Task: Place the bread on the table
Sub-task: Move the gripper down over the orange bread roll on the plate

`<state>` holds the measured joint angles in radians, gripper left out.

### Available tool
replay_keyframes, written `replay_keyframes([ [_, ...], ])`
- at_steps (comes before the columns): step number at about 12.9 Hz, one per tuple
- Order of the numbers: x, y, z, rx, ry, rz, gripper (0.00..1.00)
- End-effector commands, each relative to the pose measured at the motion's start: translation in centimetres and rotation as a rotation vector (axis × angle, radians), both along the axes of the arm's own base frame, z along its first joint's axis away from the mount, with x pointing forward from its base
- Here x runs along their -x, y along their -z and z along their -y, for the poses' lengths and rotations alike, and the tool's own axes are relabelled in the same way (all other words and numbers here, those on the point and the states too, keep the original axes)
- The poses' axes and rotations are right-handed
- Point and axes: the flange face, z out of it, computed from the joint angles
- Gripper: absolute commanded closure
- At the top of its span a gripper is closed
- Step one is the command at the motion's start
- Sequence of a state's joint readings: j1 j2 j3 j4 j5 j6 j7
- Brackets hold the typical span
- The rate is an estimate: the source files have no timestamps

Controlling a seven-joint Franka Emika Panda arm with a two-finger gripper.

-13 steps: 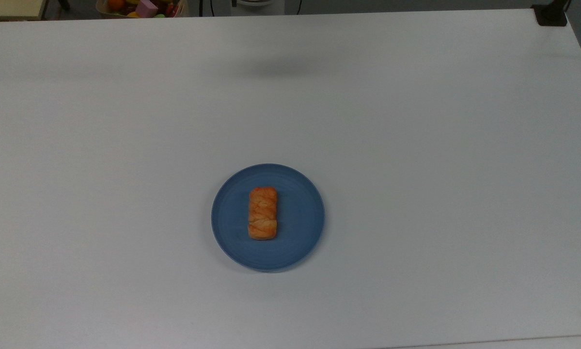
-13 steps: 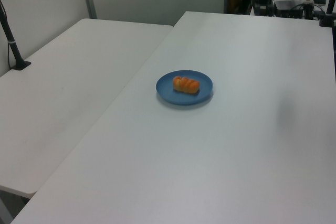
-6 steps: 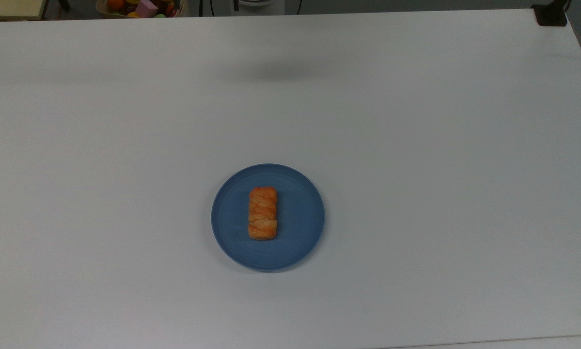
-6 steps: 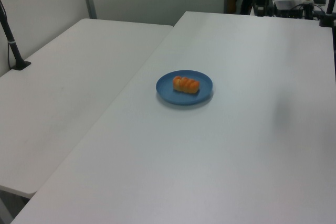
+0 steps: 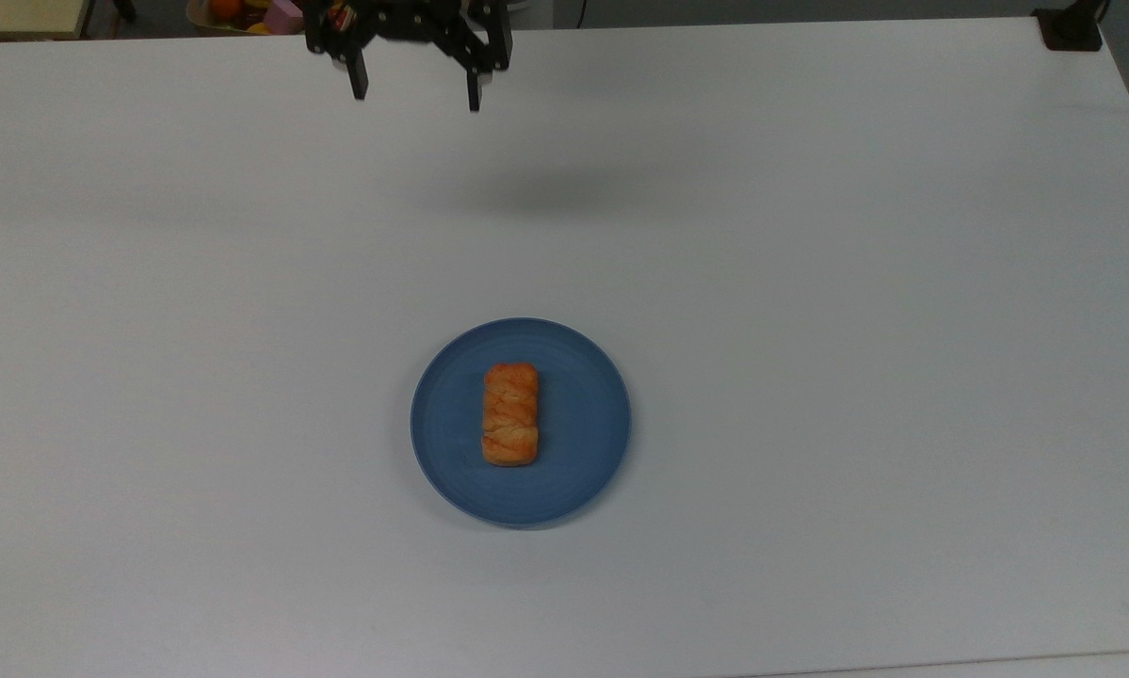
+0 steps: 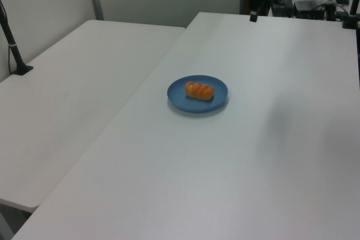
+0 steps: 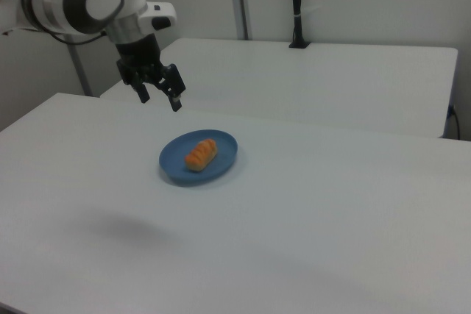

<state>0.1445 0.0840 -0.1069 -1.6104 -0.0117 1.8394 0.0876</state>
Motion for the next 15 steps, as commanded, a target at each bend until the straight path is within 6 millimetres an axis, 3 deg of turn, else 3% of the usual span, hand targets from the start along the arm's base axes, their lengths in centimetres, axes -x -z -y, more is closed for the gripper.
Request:
replay_keyframes([
  [1, -3.2, 2.2, -0.9, -0.011, 0.050, 0.036, 0.00],
  [5, -7.1, 7.8, -1.7, -0.004, 0.106, 0.082, 0.00],
  [7, -8.2, 9.8, -2.4, 0.000, 0.104, 0.096, 0.00],
  [9, -9.5, 12.8, -4.5, -0.001, 0.103, 0.124, 0.00],
  [15, -11.5, 18.3, -6.6, -0.001, 0.069, 0.186, 0.00],
])
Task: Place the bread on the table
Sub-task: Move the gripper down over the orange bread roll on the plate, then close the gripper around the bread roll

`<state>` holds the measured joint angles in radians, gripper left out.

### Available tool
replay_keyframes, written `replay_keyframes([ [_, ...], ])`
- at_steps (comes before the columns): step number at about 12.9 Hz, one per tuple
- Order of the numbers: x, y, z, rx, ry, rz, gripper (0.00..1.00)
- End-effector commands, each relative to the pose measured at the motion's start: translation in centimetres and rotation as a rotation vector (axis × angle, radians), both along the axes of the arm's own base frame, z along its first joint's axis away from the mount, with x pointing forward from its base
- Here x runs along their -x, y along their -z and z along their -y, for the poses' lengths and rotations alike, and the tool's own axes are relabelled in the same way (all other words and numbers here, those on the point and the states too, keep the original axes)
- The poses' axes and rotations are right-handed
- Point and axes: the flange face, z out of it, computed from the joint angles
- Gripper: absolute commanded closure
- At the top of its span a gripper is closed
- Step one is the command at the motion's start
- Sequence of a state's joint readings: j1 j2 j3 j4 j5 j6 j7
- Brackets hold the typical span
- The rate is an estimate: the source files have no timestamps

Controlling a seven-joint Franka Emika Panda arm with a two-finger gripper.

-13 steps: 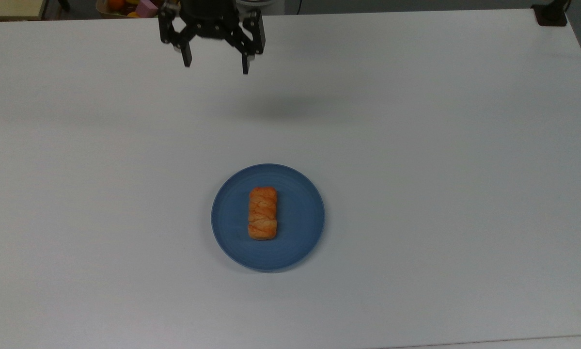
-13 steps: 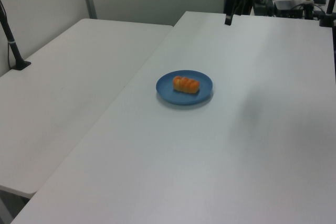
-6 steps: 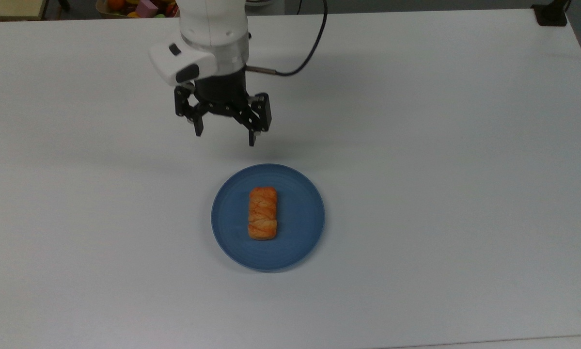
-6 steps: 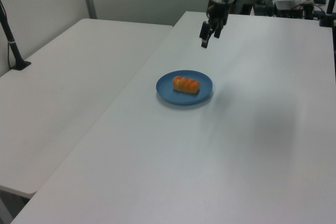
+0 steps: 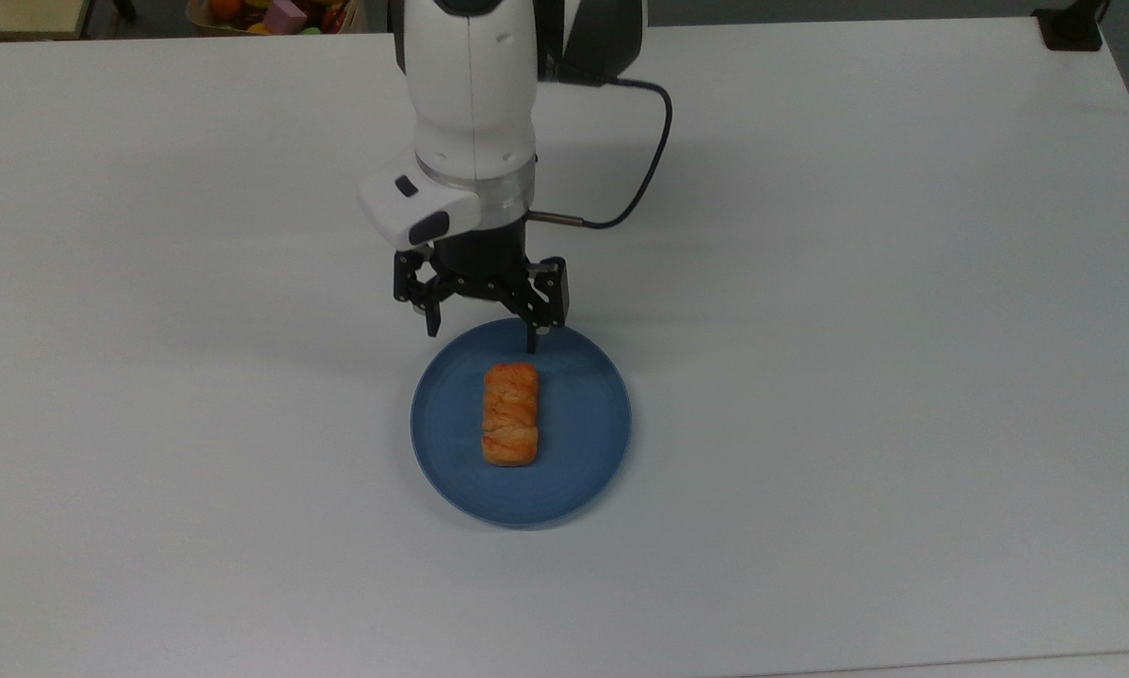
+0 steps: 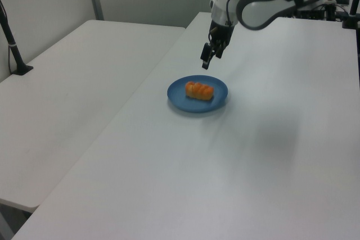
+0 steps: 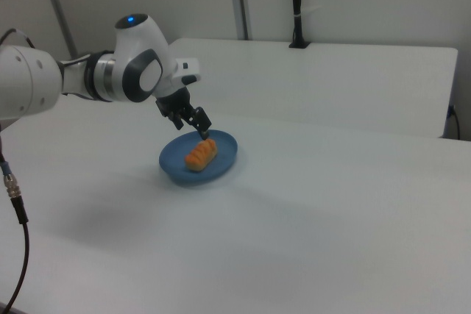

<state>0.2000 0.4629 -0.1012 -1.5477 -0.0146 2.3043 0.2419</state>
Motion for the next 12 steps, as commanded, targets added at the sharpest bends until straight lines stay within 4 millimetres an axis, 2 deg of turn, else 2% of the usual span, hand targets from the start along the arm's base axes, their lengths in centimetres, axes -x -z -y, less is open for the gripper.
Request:
replay_keyframes([
  [1, -1.2, 2.5, -1.0, 0.012, -0.003, 0.036, 0.00],
  [4, -1.8, 4.5, -1.2, 0.019, -0.014, 0.063, 0.00],
  [8, -2.5, 8.2, -1.8, 0.025, -0.033, 0.089, 0.00],
  [12, -2.5, 9.9, -2.5, 0.023, -0.041, 0.094, 0.00],
])
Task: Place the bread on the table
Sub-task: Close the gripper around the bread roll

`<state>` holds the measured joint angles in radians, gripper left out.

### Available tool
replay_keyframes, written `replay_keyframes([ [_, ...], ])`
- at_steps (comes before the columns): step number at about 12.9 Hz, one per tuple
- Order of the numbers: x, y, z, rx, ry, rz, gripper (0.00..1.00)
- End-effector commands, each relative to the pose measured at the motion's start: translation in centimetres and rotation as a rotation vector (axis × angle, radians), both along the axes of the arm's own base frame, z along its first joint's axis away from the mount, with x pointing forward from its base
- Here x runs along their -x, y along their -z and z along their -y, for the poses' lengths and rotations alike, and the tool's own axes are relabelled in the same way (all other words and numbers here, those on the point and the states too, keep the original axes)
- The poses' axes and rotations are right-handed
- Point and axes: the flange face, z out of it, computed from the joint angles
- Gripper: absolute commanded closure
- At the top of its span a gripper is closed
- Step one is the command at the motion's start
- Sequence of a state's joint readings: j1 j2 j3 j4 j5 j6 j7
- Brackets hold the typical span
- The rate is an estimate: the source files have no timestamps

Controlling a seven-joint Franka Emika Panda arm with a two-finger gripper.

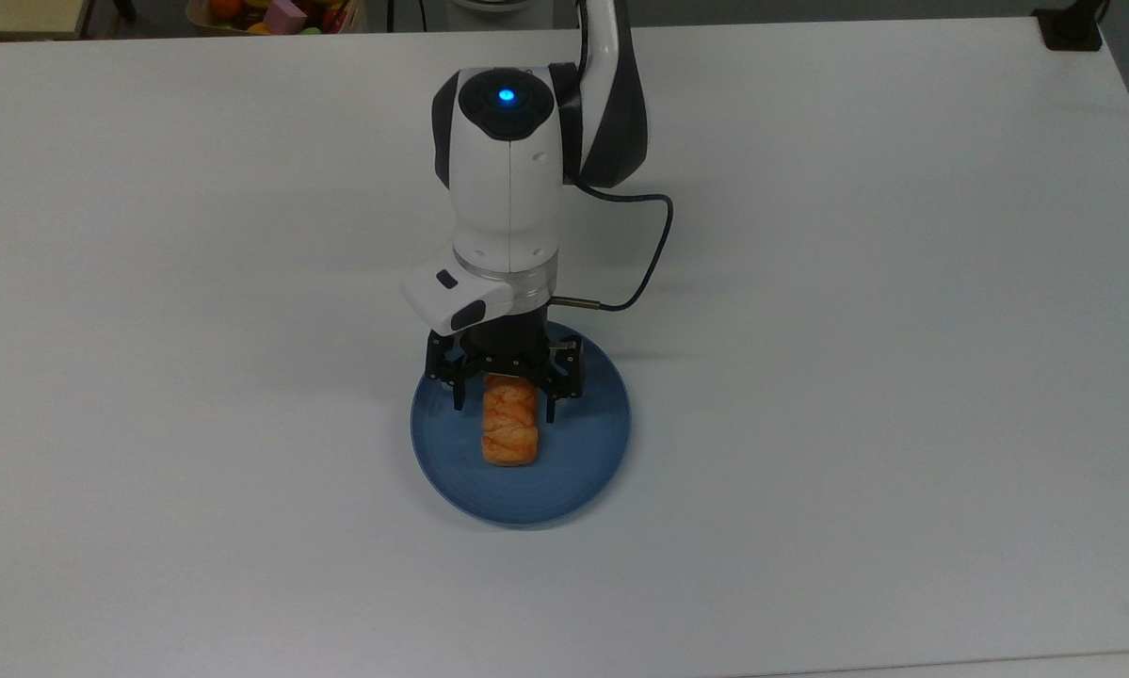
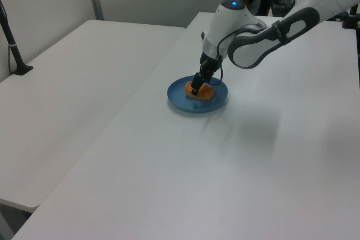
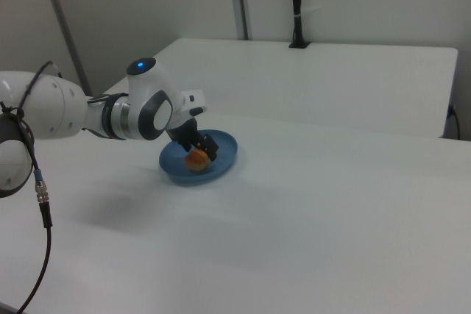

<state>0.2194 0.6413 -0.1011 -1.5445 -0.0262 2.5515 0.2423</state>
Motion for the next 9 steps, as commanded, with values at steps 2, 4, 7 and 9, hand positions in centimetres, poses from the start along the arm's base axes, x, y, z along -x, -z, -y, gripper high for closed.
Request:
replay_keyframes([
  [2, -0.3, 0.0, -0.6, 0.009, 0.001, 0.020, 0.09],
  [4, -0.3, -0.1, -0.6, 0.009, -0.001, 0.022, 0.36],
  [7, -0.3, -0.3, -0.6, 0.009, -0.001, 0.025, 0.62],
  [9, -0.3, -2.2, -0.7, 0.006, -0.006, 0.044, 0.63],
])
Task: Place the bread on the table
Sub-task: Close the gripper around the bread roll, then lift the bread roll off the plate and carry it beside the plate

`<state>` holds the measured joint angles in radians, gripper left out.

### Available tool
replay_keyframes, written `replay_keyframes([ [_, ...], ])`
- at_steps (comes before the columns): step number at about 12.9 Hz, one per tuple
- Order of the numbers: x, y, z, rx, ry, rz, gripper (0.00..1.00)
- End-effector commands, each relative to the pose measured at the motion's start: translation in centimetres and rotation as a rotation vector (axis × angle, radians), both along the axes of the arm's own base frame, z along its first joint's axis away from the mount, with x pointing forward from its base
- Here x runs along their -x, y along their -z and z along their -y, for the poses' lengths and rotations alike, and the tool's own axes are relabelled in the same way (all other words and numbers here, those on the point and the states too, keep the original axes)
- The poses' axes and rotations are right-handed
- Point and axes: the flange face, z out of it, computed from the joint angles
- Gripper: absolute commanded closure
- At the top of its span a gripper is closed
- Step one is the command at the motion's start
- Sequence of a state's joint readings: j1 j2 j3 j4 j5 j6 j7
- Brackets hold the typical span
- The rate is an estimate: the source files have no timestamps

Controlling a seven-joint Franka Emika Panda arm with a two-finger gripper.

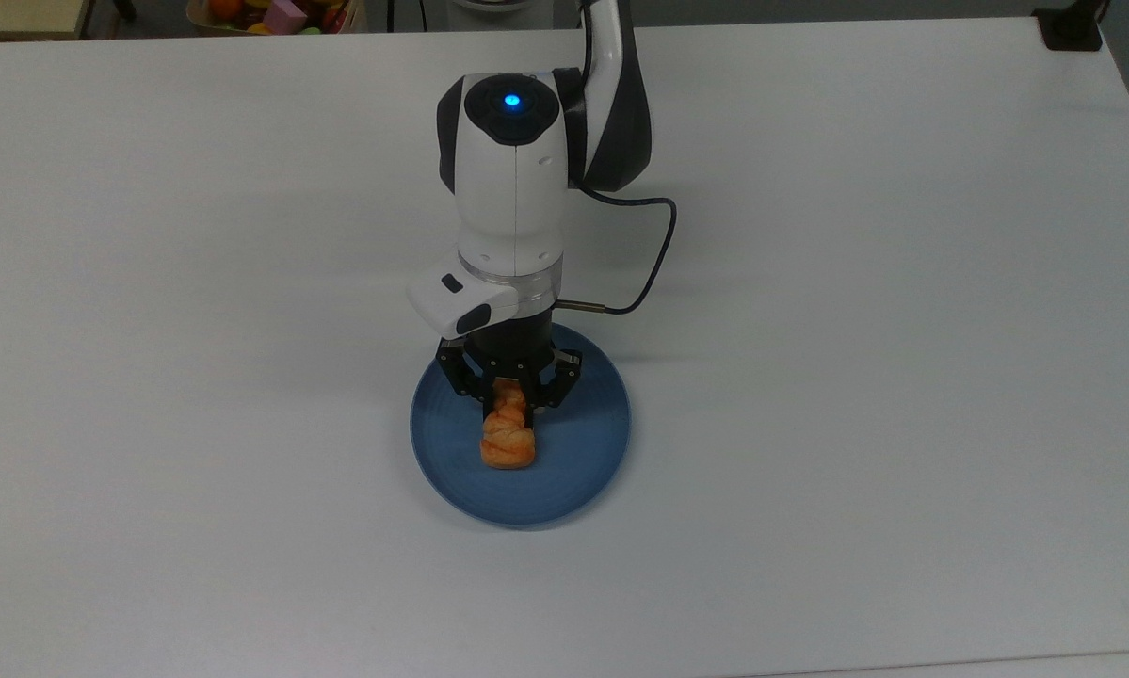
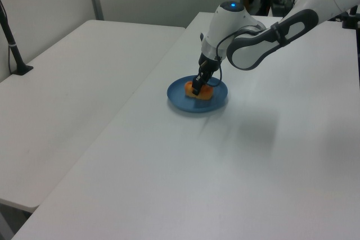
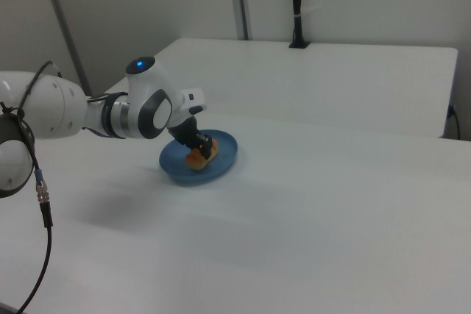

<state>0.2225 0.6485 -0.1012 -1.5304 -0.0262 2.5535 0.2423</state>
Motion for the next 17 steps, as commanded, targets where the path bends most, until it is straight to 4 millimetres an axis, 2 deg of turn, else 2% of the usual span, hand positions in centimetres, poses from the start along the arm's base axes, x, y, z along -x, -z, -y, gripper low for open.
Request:
replay_keyframes([
  [1, 0.1, -3.4, -0.3, 0.004, -0.004, 0.047, 0.63],
  [3, 0.4, -5.8, -0.3, 0.000, -0.005, 0.057, 0.63],
  [6, 1.1, -8.3, 0.2, 0.024, -0.052, 0.019, 0.63],
  [8, 1.4, -9.4, 1.0, 0.042, -0.098, -0.006, 0.63],
  [10, 1.2, -9.8, 3.0, 0.075, -0.146, -0.022, 0.63],
  [11, 0.7, -11.0, 5.2, 0.091, -0.157, -0.011, 0.63],
  [17, 0.0, -10.7, 16.1, 0.159, -0.200, -0.014, 0.63],
])
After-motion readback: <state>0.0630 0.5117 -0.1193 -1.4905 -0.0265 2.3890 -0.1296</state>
